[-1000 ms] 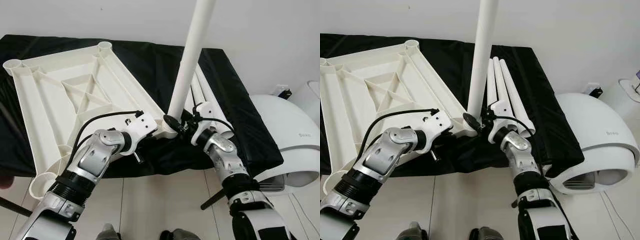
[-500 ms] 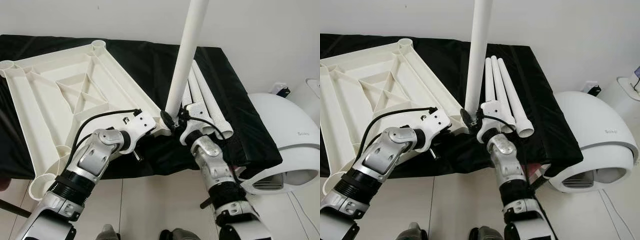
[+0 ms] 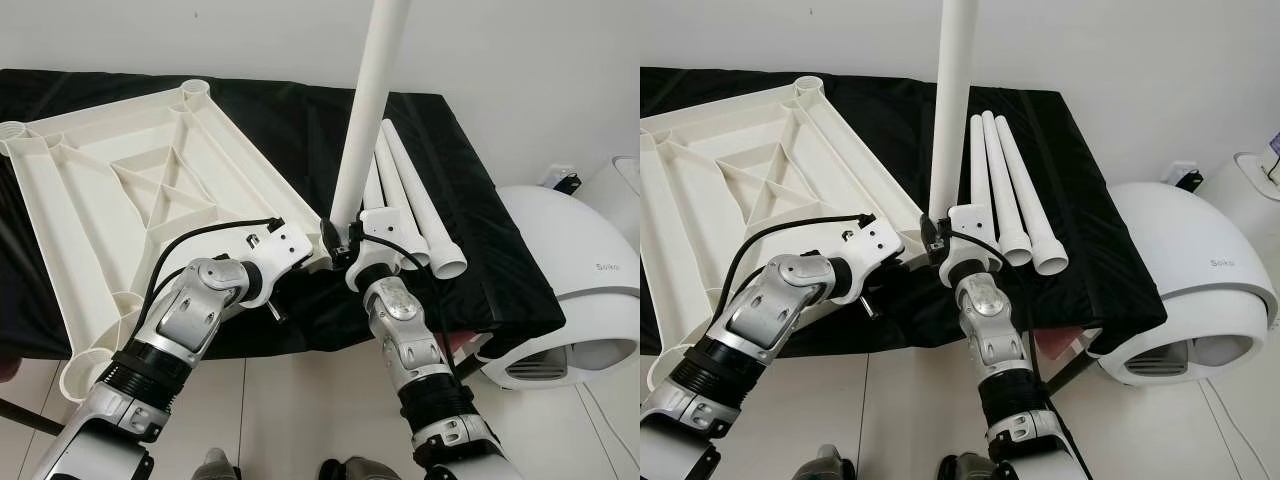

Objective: Building children table

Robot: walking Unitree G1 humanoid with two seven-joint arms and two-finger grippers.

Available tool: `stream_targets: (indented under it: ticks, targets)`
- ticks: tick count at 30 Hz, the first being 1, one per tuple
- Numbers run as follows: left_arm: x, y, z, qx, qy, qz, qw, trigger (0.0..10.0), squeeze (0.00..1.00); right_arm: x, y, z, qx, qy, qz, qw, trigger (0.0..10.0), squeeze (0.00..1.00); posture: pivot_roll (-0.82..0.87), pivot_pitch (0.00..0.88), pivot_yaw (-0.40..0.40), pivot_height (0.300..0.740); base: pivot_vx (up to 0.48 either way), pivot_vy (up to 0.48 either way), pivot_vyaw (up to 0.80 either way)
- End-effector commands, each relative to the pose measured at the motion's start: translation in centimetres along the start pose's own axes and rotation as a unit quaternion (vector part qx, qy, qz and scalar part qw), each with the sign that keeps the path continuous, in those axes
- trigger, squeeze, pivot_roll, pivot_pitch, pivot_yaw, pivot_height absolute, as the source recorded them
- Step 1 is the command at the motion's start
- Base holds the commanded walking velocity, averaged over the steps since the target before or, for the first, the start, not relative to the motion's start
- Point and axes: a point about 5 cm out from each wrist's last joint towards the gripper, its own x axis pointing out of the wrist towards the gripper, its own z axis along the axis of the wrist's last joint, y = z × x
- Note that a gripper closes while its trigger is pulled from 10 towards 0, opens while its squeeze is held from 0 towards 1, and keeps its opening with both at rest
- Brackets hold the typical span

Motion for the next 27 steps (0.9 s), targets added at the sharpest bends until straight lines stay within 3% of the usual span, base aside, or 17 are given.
stream_targets:
  ticks: [1,3,4,7,8,9,10,18,20,27]
  targets:
    - [0.2,-0.1,0.9,0.015,-0.010,0.001,1.000,10.0,0.00,-0.1,0.9,-0.2,0.014,0.008,-0.005,1.000,0.0,0.00,0.01,0.046,-0.059,0.740,0.000,0.000,0.00]
    - [0.2,-0.1,0.9,0.015,-0.009,0.001,1.000,10.0,0.00,-0.1,0.9,-0.2,0.015,0.010,-0.005,1.000,0.0,0.00,0.01,0.046,-0.059,0.740,0.000,0.000,0.00]
    - [0.2,-0.1,0.9,0.015,-0.009,0.001,1.000,10.0,0.00,0.0,0.6,-0.2,0.012,0.011,-0.012,1.000,10.0,0.00,0.01,0.042,-0.060,0.740,0.000,0.000,0.00]
    - [0.2,-0.1,0.9,0.015,-0.009,0.002,1.000,10.0,0.00,0.1,0.2,-0.1,0.016,0.011,-0.007,1.000,10.0,0.00,0.01,0.043,-0.059,0.740,0.000,0.000,0.00]
    - [0.2,-0.1,0.9,0.016,-0.009,0.002,1.000,10.0,0.00,0.1,-0.1,-0.1,0.017,0.010,-0.009,1.000,10.0,0.84,0.01,0.041,-0.060,0.740,0.000,0.000,0.00]
    - [0.2,-0.1,0.9,0.016,-0.009,0.002,1.000,10.0,0.00,0.1,-0.1,-0.1,0.017,0.010,-0.009,1.000,10.0,0.84,0.01,0.041,-0.060,0.740,0.000,0.000,0.00]
    - [0.2,-0.1,0.9,0.016,-0.010,0.002,1.000,10.0,0.00,0.1,-0.3,0.0,0.022,0.007,0.001,1.000,10.0,1.00,0.01,0.040,-0.060,0.740,0.000,0.000,0.00]
    - [0.2,-0.1,0.9,0.016,-0.010,0.002,1.000,10.0,0.00,0.4,-1.5,0.3,0.027,0.001,0.025,0.999,10.0,1.00,0.01,0.035,-0.060,0.740,0.000,0.000,0.00]
    - [0.2,-0.1,0.9,0.016,-0.010,0.002,1.000,10.0,0.00,0.6,-2.1,0.6,0.037,-0.002,0.074,0.997,10.0,1.00,0.01,0.031,-0.061,0.740,0.000,0.000,0.00]
    - [0.2,-0.1,0.9,0.016,-0.010,0.003,1.000,10.0,0.00,0.9,-3.8,0.7,0.038,0.005,0.136,0.990,10.0,1.00,0.01,0.024,-0.062,0.740,0.000,0.000,0.00]
